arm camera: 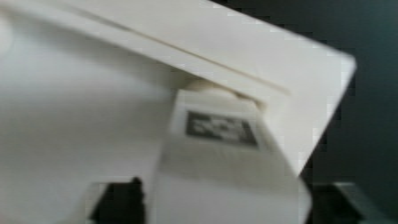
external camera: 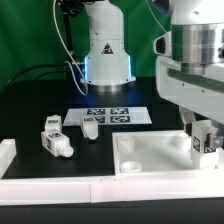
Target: Assemble one leg
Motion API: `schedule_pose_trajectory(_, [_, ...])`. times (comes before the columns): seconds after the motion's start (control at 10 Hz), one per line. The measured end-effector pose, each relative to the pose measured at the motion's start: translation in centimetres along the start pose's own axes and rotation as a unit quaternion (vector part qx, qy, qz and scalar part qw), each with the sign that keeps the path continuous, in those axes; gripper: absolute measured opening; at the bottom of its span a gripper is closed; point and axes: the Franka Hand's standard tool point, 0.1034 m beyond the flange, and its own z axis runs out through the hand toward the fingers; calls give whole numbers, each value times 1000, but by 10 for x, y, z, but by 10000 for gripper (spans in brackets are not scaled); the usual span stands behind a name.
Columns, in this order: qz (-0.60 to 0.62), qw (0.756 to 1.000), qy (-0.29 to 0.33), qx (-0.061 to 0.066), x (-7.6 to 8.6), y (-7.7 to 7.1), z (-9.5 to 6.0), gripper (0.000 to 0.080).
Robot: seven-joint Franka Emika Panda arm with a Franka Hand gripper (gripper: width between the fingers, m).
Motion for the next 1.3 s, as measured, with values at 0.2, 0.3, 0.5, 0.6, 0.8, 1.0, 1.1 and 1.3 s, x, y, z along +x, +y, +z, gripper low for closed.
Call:
schedule_pose_trajectory(0.2, [-170, 985, -4, 1, -2, 0, -2, 569])
schedule_pose_trajectory(0.3, [-183, 983, 2, 6, -6, -1, -4, 633])
schedule_pose_trajectory(0.5, [-262, 965, 3, 5, -4, 0, -3, 645])
schedule_pose_trajectory(0.6, [-322, 947, 9, 4, -5, -2, -3, 645])
schedule_pose_trajectory(0.8, [-480, 877, 25, 2, -9, -6, -3, 648])
schedule_pose_trajectory(1.0, [-461, 887, 25, 2, -9, -6, -3, 635])
schedule_pose_trajectory(1.1, [-449, 893, 24, 3, -9, -6, -3, 635])
schedule_pose_trajectory(1.3, [-395, 918, 25, 2, -5, -4, -3, 288])
